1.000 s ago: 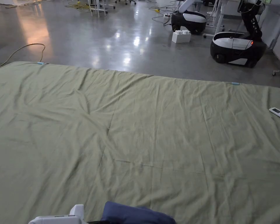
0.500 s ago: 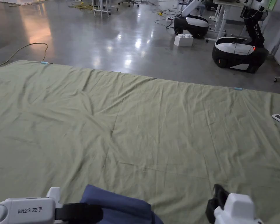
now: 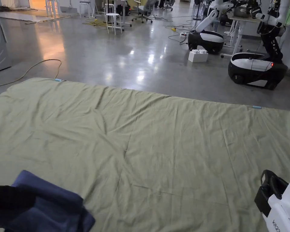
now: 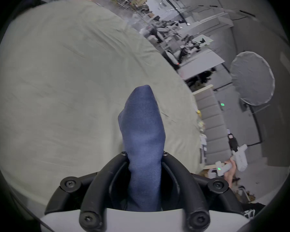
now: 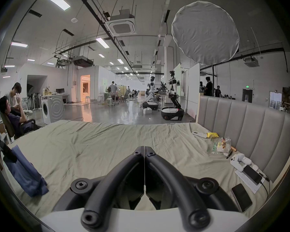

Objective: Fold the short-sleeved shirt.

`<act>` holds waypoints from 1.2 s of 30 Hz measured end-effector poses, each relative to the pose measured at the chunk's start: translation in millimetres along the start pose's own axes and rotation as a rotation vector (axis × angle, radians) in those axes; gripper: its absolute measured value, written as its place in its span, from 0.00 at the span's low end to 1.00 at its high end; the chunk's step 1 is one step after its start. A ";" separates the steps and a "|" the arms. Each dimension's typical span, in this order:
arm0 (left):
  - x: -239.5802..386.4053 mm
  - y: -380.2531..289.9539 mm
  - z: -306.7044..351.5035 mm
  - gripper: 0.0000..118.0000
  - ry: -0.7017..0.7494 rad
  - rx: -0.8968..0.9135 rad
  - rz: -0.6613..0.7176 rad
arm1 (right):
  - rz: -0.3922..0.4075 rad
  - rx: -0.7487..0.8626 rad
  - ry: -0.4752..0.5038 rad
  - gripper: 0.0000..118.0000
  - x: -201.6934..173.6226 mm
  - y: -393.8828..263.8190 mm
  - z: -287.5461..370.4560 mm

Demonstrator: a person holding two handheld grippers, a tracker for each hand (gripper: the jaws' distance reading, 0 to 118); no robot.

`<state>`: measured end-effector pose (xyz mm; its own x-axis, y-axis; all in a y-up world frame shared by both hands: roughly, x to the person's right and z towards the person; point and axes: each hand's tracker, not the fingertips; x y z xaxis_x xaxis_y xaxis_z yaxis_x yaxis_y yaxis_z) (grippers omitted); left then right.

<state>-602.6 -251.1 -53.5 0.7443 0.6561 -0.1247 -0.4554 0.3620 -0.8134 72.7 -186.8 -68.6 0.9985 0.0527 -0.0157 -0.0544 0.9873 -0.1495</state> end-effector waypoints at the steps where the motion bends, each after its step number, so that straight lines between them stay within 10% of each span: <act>1: -3.9 5.6 9.0 0.18 0.033 0.003 0.012 | -0.016 -0.007 0.003 0.01 0.5 -1.5 -0.7; 12: -28.5 36.7 50.0 0.21 0.478 -0.019 -0.061 | -0.025 -0.075 -0.001 0.01 2.3 -24.6 -0.7; 20: -49.3 36.4 34.5 0.49 0.628 0.064 -0.074 | -0.035 -0.110 0.008 0.01 6.5 -30.0 0.3; 26: -44.7 41.6 37.2 0.52 0.732 0.106 -0.098 | -0.040 -0.115 0.004 0.01 15.7 -30.5 5.6; 27: -44.4 54.6 65.8 0.52 1.358 0.165 -0.474 | -0.038 -0.117 0.000 0.01 16.9 -30.7 6.1; 36: 19.6 31.3 38.7 0.52 1.368 0.281 -0.762 | -0.055 -0.129 -0.010 0.01 22.4 -35.6 15.3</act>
<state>-621.2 -201.2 -59.5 0.6185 -0.7358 -0.2757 0.2565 0.5207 -0.8143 97.1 -218.5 -48.5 1.0000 0.0017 0.0061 0.0000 0.9613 -0.2755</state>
